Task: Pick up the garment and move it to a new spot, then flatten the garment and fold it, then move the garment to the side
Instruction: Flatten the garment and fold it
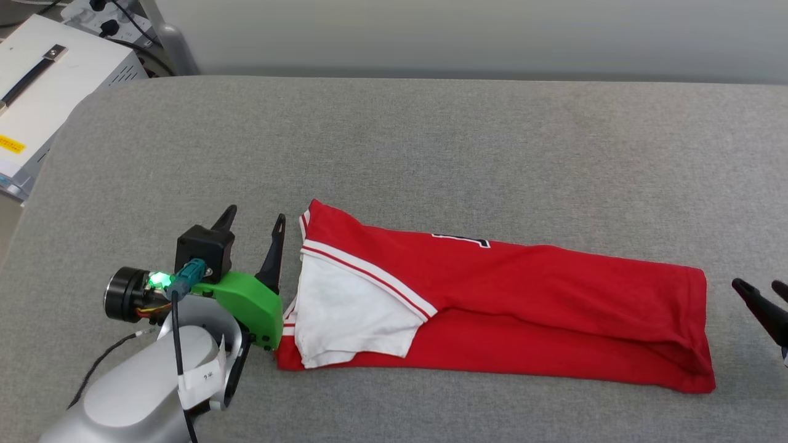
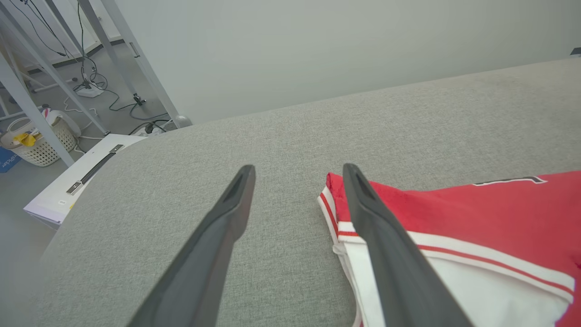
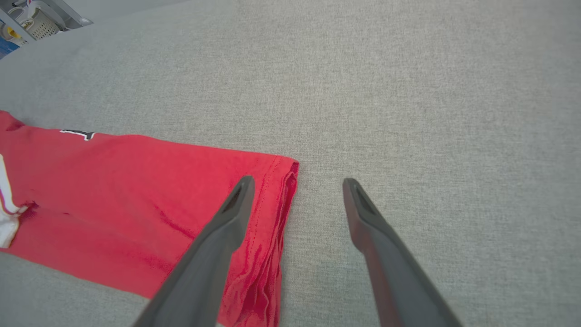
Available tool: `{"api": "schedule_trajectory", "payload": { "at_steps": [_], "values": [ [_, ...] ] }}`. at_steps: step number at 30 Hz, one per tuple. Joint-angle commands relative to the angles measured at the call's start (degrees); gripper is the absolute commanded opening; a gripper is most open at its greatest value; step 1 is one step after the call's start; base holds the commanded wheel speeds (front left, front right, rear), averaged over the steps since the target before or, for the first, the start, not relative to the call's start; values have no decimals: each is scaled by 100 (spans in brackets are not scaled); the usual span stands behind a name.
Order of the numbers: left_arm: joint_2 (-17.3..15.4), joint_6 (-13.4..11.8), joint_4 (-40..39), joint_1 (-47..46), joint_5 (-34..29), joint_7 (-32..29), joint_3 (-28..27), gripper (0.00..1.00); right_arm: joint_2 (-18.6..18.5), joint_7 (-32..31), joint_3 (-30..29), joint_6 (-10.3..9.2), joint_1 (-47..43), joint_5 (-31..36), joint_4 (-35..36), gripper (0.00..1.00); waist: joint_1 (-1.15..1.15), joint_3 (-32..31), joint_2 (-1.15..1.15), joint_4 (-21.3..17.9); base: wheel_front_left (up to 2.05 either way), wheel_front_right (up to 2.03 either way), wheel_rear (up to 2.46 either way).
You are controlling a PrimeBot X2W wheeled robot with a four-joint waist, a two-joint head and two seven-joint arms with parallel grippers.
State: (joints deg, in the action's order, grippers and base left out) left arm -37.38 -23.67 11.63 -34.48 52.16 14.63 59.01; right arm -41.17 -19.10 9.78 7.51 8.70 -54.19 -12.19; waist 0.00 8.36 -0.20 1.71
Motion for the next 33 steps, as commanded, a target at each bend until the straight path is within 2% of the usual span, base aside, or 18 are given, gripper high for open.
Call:
{"api": "schedule_trajectory", "payload": {
  "at_steps": [1, 6, 9, 19, 20, 22, 23, 25, 26, 33],
  "values": [
    [78, -99, -70, 143, -170, 31, -169, 100, 67, -104, -51, -2, -121, -84, -49, 100, 0, 74, 20, 75, 0, 0, 0],
    [355, -294, -311, 550, -871, 35, -925, 100, 292, -476, -60, -2, -173, -237, -215, 100, 0, 195, 20, 178, 0, 0, 0],
    [561, -308, -421, 811, -1253, 36, -1347, 100, 425, -615, -11, -2, -135, -253, -361, 100, 0, 262, 20, 243, 0, 0, 0],
    [1428, -37, -593, 1642, -2534, 36, -2568, 100, 855, -842, 335, -2, 68, -310, -705, 100, 0, 403, 20, 415, 0, 0, 0],
    [1710, 68, -633, 1880, -2888, 36, -2874, 100, 917, -802, 422, -2, 131, -307, -759, 100, 0, 397, 20, 422, 0, 0, 0],
    [1873, 138, -642, 2030, -3104, 36, -3063, 100, 911, -759, 486, -2, 165, -290, -779, 100, 0, 385, 20, 418, 0, 0, 0],
    [1957, 186, -635, 2110, -3205, 36, -3165, 100, 904, -734, 516, -2, 178, -294, -796, 91, 0, 376, 20, 413, 0, 0, 0],
    [2086, 282, -616, 2233, -3389, 37, -3325, 100, 873, -693, 570, -2, 196, -324, -812, 3, 0, 353, 20, 402, 0, 0, 0],
    [2137, 333, -598, 2282, -3454, 37, -3391, 100, 848, -659, 588, -2, 207, -336, -814, 0, 0, 341, 20, 392, 0, 0, 0],
    [2418, 725, -544, 2570, -3911, 37, -3870, 100, 551, -483, 552, -2, 206, -397, -932, 0, 0, 187, 20, 299, 0, 0, 0]
  ]
}}
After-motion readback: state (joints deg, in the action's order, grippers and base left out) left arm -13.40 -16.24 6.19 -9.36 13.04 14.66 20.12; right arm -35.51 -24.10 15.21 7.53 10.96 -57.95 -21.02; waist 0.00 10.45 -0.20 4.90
